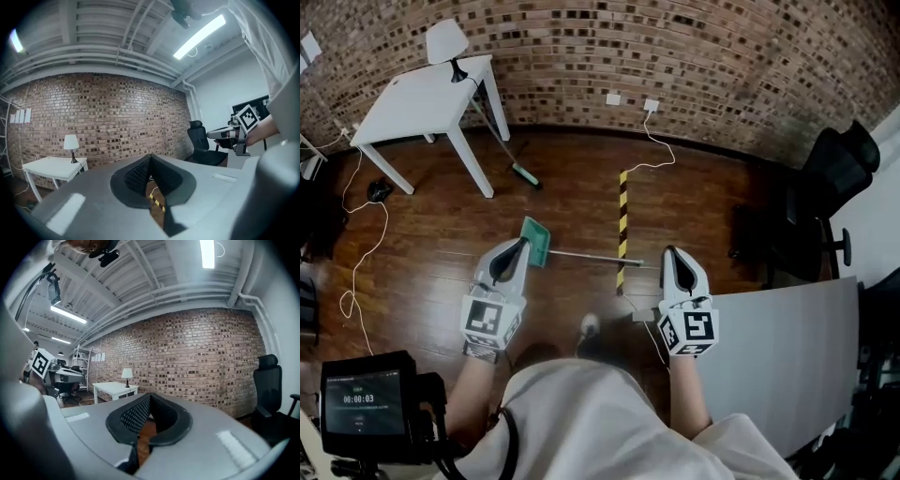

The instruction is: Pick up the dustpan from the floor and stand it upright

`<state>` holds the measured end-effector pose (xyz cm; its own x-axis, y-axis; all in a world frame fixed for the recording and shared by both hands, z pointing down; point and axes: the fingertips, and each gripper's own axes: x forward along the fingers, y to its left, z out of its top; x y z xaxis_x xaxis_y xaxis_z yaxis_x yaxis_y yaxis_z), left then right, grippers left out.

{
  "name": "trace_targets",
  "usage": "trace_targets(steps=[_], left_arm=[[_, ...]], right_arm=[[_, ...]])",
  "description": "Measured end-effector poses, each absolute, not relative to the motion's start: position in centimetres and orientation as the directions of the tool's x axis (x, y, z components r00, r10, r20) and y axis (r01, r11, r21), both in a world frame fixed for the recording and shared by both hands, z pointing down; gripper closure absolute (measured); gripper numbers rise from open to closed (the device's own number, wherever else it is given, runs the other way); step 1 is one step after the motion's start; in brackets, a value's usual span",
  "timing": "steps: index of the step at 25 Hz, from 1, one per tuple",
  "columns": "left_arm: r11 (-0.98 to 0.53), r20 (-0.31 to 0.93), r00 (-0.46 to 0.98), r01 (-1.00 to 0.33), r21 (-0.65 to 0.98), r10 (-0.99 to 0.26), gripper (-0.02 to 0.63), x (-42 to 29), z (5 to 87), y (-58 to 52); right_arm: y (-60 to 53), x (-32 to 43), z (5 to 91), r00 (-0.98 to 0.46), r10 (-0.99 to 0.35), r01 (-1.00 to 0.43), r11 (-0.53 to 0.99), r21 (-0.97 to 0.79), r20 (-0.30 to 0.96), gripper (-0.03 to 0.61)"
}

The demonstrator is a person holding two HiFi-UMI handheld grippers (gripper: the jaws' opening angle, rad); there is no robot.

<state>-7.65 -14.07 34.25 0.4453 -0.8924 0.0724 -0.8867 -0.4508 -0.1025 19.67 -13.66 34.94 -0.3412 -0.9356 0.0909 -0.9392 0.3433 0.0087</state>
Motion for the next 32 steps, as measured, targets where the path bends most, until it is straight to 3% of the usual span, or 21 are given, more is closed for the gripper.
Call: trace_targets(steps=[7, 17, 25, 32], left_arm=[[-0.471, 0.118, 0.461, -0.879, -0.072, -0.88, 0.612, -6.4, 36.0, -19.9], [-0.514, 0.144, 0.502, -0.855, -0.065, -0.853, 0.612, -7.9, 37.6, -24.1], [-0.588, 0.209, 0.568, -0.808, -0.046, -0.796, 0.612, -8.2, 41.9, -27.6], [-0.687, 0.267, 0.655, -0.726, -0.036, -0.707, 0.612, -3.8, 49.2, -31.7]], right_arm=[[-19.4, 22.2, 35.4, -0.286, -0.952, -0.958, 0.286, -0.019, 0.104, 0.565], [-22.1, 20.1, 37.6, -0.241, -0.958, -0.971, 0.238, -0.037, 0.154, 0.565], [-23.9, 20.1, 44.6, -0.115, -0.958, -0.991, 0.127, 0.031, 0.263, 0.565], [-25.4, 23.2, 52.7, -0.01, -0.954, -0.999, 0.022, 0.036, 0.301, 0.553]])
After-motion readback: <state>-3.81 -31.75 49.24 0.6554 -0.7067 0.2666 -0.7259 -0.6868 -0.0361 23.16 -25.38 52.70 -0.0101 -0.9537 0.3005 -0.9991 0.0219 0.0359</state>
